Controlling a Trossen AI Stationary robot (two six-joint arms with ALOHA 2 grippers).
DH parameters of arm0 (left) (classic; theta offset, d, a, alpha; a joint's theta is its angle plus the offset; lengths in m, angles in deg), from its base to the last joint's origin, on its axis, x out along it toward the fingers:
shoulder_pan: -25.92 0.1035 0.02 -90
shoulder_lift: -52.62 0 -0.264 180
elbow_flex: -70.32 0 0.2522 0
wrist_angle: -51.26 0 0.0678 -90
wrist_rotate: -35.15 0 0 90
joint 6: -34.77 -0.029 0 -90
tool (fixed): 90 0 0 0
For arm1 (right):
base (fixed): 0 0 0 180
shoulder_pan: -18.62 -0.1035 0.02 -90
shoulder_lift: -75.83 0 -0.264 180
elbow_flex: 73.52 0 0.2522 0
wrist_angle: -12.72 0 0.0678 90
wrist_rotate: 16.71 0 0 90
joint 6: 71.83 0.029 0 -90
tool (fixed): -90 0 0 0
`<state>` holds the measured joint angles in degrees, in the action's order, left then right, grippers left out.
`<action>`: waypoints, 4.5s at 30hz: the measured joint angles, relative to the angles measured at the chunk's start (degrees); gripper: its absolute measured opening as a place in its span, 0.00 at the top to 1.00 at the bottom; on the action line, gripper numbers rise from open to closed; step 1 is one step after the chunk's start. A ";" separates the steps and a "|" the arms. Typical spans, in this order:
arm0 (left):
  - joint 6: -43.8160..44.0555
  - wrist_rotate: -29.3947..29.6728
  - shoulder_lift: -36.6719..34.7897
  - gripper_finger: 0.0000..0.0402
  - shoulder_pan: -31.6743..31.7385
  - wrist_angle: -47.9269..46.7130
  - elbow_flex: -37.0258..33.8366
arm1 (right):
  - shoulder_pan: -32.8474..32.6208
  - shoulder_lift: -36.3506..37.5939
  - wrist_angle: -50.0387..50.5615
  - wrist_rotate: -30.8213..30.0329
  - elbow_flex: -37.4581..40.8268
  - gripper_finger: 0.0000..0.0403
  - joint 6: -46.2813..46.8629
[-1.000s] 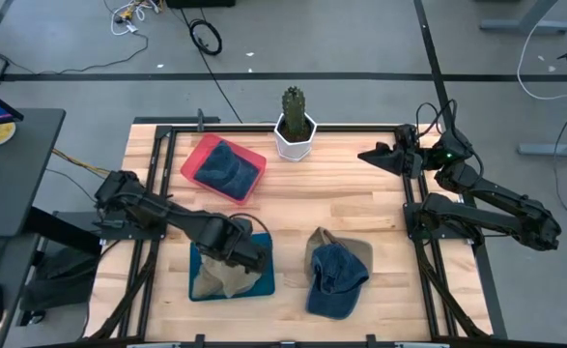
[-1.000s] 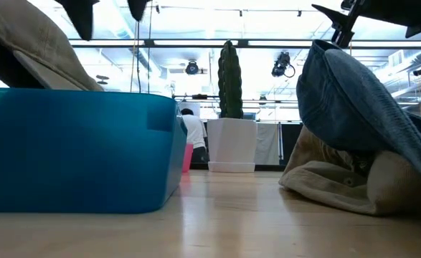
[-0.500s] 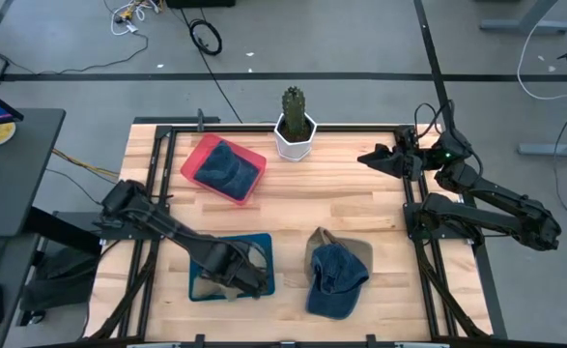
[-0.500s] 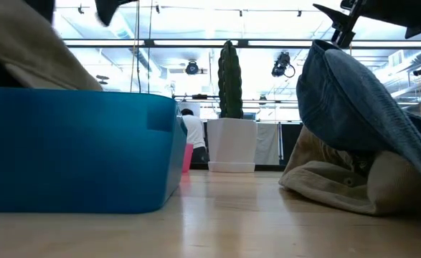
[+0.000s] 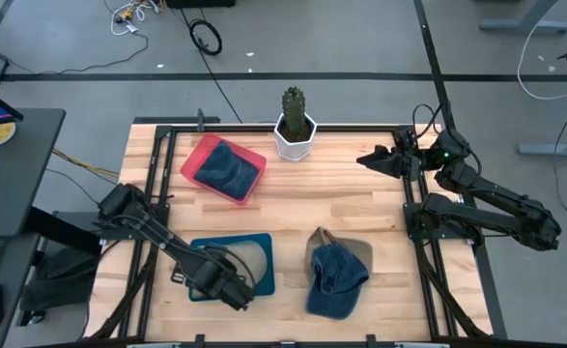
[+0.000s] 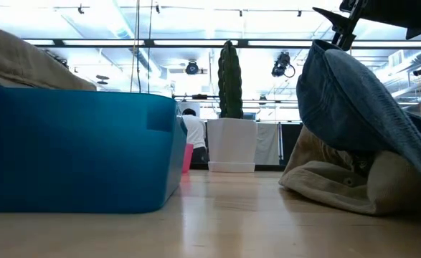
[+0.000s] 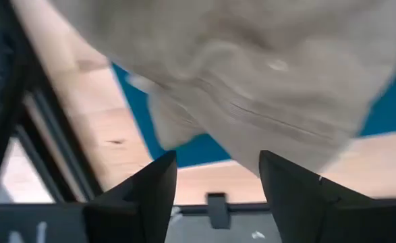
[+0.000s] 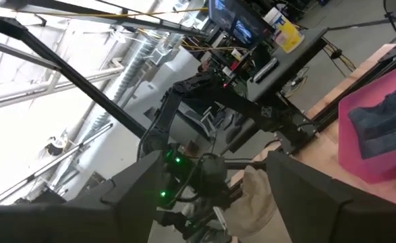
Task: Pick & Place hat
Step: Put the top brown cap into the blue bin, then put the blue cap into the pink bin
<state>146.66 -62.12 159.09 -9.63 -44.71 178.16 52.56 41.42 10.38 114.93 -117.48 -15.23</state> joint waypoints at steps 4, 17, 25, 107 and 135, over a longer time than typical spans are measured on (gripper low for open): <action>0.36 1.78 -2.16 0.51 0.00 -0.69 0.43 | 0.00 0.00 -0.05 2.34 0.00 0.34 2.03; -7.68 31.72 -10.03 0.55 7.96 8.46 11.22 | 0.00 2.87 -0.98 4.31 0.00 0.34 6.14; -30.05 24.11 -6.96 0.43 18.16 27.69 11.65 | 0.77 3.41 -0.89 2.87 0.00 0.34 5.30; -28.52 -8.83 17.15 0.28 26.59 30.62 23.61 | 1.90 3.23 10.21 3.85 -0.02 0.34 -6.29; -28.57 -11.47 22.98 0.28 26.33 37.85 22.61 | 1.88 3.02 11.24 2.78 -0.04 0.34 -6.36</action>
<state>118.10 -73.59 182.07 16.70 -6.86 200.77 54.44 44.43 21.61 117.72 -117.52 -21.59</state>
